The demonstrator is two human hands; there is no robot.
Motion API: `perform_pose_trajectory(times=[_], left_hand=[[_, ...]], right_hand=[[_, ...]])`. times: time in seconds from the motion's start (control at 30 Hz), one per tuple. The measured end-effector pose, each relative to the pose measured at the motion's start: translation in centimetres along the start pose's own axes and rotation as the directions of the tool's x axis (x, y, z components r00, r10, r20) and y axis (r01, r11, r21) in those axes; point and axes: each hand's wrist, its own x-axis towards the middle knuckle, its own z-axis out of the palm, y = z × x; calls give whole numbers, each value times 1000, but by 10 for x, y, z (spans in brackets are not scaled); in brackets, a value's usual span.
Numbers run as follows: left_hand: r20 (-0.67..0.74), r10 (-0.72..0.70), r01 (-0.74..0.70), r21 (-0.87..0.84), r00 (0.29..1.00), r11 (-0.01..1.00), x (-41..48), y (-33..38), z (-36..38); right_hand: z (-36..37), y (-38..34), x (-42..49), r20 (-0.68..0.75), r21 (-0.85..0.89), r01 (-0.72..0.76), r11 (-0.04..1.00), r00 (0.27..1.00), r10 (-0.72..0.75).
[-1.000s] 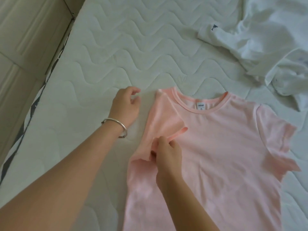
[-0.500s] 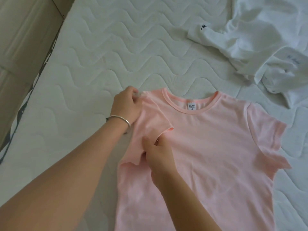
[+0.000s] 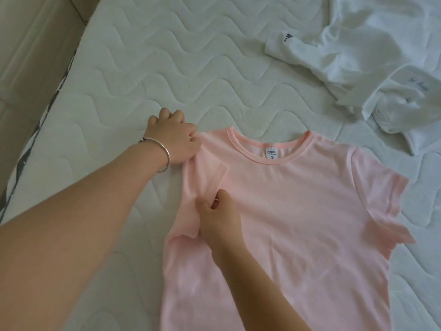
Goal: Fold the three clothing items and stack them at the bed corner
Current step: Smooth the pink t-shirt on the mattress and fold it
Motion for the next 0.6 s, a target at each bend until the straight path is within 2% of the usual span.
perform_pose_trajectory(times=[0.1,0.2,0.27,0.37,0.4,0.43,0.47,0.53,0.6], left_hand=[[23,23,-24,89,999,996,5,-2,1],[-50,9,-7,29,999,1000,3,-1,10],[-196,43,-55,-59,980,997,-2,0,17],[-478,118,-221,-164,871,961,-20,3,22],[-515,148,-280,-188,844,941,-29,4,25],[-507,191,-331,-202,840,922,-38,4,29],[-481,242,-375,-201,842,905,-47,3,37],[-375,346,-419,-133,860,898,-61,-2,53],[-171,360,-376,-71,917,924,-69,-7,59]], right_hand=[[1,-7,-1,-4,-96,33,995,999,-33],[2,-3,-8,20,-159,81,984,997,-79],[2,3,-14,8,-185,116,976,993,-117],[7,11,-24,-83,-295,151,944,980,-182],[8,15,-27,-152,-423,187,887,950,-272],[9,19,-29,-198,-590,236,772,885,-422],[10,24,-29,-180,-710,287,644,809,-559],[10,35,-28,-32,-805,378,458,743,-669],[8,50,-27,98,-845,416,336,738,-668]])
